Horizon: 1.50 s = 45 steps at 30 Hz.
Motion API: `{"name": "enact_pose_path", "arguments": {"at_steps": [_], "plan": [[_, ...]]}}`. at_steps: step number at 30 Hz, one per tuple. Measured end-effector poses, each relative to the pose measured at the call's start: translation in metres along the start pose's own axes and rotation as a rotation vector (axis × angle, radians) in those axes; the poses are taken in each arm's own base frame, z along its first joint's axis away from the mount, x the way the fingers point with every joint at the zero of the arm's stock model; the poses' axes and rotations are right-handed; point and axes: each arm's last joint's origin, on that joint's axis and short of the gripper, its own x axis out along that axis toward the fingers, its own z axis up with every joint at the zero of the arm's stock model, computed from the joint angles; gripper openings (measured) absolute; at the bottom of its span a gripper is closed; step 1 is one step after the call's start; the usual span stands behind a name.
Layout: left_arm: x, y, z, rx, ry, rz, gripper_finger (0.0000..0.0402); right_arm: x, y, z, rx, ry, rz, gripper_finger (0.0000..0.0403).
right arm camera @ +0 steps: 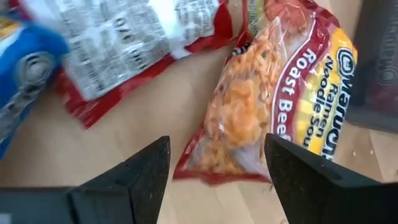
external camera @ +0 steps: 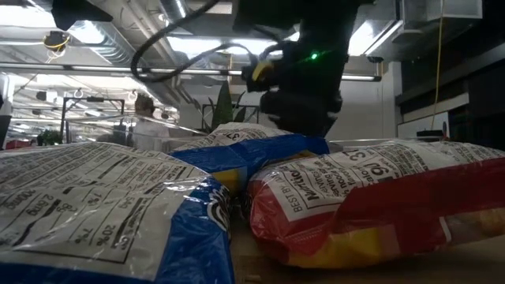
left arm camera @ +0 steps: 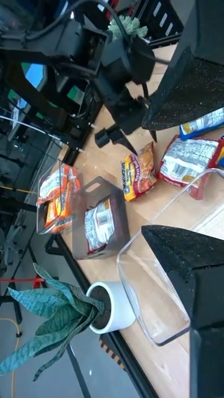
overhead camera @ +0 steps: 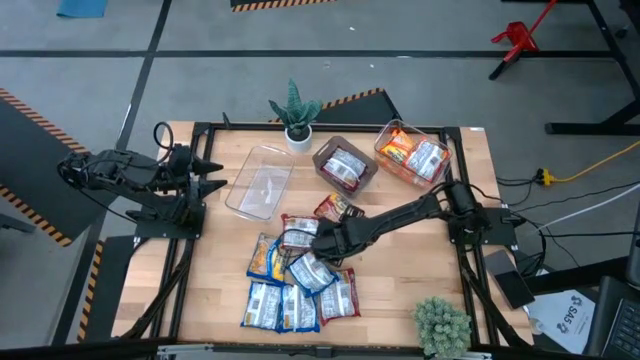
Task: Sort Maruchan noodles
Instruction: Put the red noodle pack into the black bin
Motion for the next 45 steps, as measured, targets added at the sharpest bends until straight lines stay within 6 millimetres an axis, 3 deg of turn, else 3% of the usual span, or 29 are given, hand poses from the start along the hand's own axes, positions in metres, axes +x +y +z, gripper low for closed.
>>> {"name": "enact_pose_path", "arguments": {"at_steps": [5, 14, 27, 45], "plan": [[0.0, 0.0, 0.0, 0.001, 0.001, -0.001, 0.0258, -0.006, -0.003, -0.002, -0.012, -0.015, -0.044, 0.0248], [0.0, 0.0, 0.0, 0.027, 0.0, 0.001, 0.0258, 0.0, -0.009, 0.003, 0.009, -0.033, -0.051, 0.0255], [0.0, 0.001, 0.0, 0.039, -0.012, 0.022, 0.0258, 0.027, -0.028, 0.003, 0.077, 0.029, -0.029, 0.0355], [0.0, 0.001, 0.001, 0.026, -0.02, 0.036, 0.0258, 0.012, -0.024, 0.007, 0.062, 0.054, 0.105, 0.0332]]}}
